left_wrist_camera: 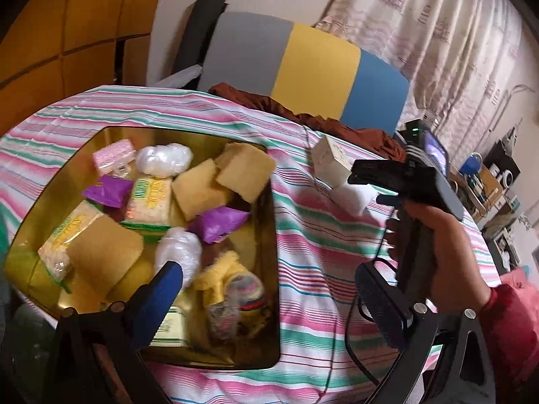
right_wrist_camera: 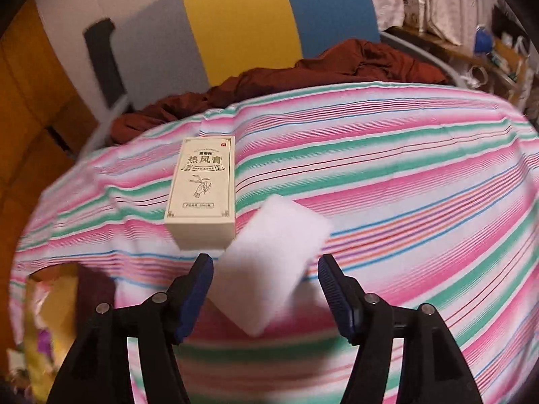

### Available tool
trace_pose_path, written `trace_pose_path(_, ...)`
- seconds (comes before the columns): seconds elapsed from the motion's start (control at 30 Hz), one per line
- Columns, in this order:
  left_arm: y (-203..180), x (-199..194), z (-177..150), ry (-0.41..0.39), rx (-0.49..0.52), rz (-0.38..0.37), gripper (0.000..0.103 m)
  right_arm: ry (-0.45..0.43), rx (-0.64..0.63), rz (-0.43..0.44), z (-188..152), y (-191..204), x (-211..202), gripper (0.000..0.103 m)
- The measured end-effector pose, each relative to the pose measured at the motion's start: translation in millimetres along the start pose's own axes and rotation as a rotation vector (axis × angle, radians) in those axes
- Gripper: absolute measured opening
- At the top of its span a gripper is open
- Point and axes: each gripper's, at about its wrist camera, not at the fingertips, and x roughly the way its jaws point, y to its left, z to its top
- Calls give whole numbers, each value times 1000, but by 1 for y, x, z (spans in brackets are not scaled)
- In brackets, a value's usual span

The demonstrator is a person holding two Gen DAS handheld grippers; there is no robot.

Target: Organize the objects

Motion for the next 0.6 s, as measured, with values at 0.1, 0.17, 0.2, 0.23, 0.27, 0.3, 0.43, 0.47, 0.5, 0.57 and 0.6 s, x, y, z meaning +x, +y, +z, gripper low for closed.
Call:
trace_pose_path(0.1,11,-4,1,-10,-25,20,103,31,-2,-64,-1,8,15,71)
trace_pose_path(0.17,19,-5,3,-12,-44,27,103,16,14,-45,-2,5,16,71)
trace_pose_path(0.2,22,-5,4,-13,-53,27,103,9,-3,-35,-2,4,15,71)
trace_pose_path(0.23,23,-5,4,-13,-56,28,103,5,-18,-19,-3,2,14,66)
trace_pose_path(0.27,23,-5,5,-12,-57,29,103,2,-32,5,-4,-1,12,63)
trace_pose_path(0.3,23,-4,6,-11,-53,28,103,3,-42,28,-5,-8,9,60)
trace_pose_path(0.43,11,1,13,-17,-10,28,103,-5,18,186,-6,-44,-4,38)
trace_pose_path(0.47,8,3,15,-18,-2,24,103,-5,25,211,-7,-52,-6,37)
trace_pose_path(0.5,3,4,18,-20,6,18,103,-8,30,242,-8,-60,-7,37)
trace_pose_path(0.57,-9,12,27,-19,31,9,103,-13,30,278,-9,-70,-9,36)
trace_pose_path(0.6,-15,16,31,-15,43,6,103,-17,33,299,-9,-77,-9,36)
